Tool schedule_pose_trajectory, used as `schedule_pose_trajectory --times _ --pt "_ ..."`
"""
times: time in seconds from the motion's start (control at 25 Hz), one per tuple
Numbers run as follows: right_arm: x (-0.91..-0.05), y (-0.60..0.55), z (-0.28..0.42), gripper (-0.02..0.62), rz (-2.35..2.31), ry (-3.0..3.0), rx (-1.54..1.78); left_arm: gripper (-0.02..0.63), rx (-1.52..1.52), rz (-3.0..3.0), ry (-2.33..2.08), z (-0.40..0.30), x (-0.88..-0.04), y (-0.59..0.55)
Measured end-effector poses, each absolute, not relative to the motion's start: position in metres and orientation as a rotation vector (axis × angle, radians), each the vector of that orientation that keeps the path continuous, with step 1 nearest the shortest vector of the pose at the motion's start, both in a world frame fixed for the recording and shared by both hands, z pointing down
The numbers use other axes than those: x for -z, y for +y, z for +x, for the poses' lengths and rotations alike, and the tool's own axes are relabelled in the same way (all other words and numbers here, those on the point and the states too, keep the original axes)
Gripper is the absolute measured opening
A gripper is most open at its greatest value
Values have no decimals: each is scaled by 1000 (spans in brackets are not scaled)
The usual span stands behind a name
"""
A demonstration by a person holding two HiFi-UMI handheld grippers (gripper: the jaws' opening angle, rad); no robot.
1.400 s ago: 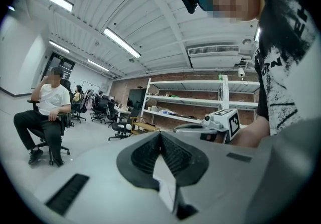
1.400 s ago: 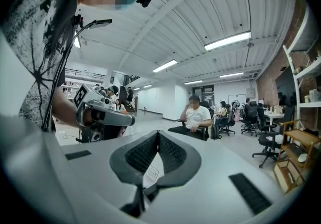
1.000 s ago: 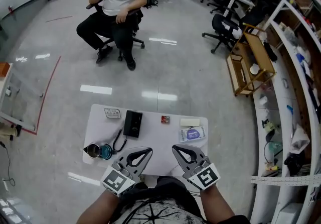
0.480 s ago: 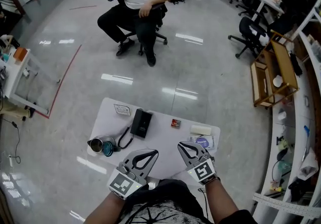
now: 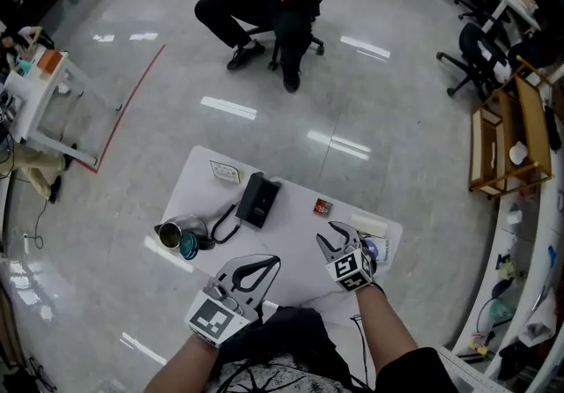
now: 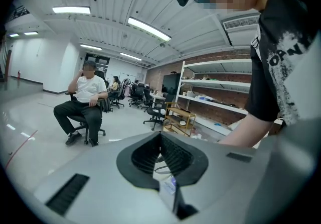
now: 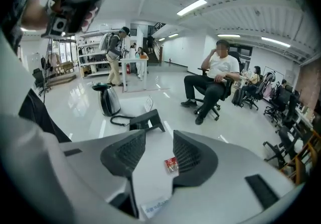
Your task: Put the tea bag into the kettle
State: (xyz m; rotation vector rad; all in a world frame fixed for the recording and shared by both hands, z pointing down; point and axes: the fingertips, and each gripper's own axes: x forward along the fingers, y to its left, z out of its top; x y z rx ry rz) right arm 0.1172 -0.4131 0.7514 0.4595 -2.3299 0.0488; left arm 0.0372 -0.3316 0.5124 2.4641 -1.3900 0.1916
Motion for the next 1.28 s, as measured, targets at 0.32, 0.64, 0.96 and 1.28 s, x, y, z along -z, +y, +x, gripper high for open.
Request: schedule_pose_trajectory --times 0.32,0.64,0.96,1.28 --pt "-862 -432 114 190 309 -2126 -59 7 -215 2404 -1397 39 -540 -349" --pt "-962 -450 125 190 241 -1937 -98 8 -253 2323 -1396 28 -579 -366" --pt "-1019 -467 124 190 134 -1838 -8 8 -273 2300 -1367 30 -607 -381" --pt "-1053 -472 121 190 46 -1799 -28 8 -294 2244 -1327 36 -633 -377"
